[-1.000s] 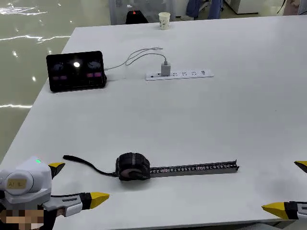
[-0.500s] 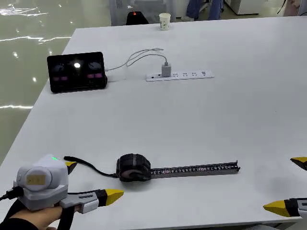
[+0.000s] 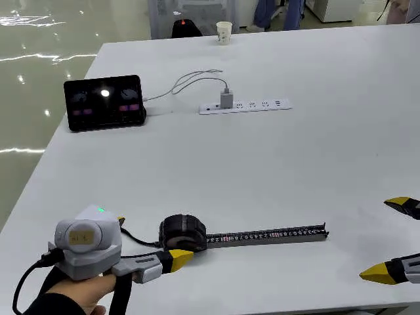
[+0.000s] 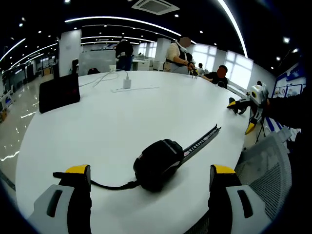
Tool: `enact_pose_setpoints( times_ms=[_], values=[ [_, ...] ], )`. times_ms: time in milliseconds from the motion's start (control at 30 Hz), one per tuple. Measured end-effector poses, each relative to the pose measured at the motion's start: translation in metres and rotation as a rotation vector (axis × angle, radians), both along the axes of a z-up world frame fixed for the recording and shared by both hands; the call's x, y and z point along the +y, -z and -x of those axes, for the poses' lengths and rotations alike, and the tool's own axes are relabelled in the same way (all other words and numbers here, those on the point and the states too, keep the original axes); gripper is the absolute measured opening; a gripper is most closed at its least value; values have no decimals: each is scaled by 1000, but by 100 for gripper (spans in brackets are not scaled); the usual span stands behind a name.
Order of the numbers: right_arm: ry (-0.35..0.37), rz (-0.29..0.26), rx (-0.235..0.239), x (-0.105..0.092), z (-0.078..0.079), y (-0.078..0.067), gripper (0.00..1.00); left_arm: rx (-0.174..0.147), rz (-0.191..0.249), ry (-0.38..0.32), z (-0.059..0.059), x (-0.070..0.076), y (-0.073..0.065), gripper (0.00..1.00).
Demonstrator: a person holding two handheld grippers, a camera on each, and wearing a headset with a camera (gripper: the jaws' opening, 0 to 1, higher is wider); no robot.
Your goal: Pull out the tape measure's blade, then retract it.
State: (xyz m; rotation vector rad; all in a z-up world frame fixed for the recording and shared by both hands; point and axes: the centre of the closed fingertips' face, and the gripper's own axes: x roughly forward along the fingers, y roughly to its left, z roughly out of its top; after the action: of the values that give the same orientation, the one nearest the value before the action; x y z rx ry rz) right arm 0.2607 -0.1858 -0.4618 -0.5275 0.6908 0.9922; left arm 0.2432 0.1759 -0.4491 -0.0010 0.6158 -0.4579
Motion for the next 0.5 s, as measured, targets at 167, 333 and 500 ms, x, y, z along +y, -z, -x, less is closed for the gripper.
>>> enact_pose_setpoints(
  times_ms=[167,333,500],
  values=[
    [-46,25,3,6,-6,1,99,1,1,-1,-3,-12,1,99],
    [-111,49,3,14,-13,-1,99,15,9,-8,-8,-23,3,99],
    [-157,72,4,19,-20,-2,99,3,-21,-40,-18,-31,4,99]
  ],
)
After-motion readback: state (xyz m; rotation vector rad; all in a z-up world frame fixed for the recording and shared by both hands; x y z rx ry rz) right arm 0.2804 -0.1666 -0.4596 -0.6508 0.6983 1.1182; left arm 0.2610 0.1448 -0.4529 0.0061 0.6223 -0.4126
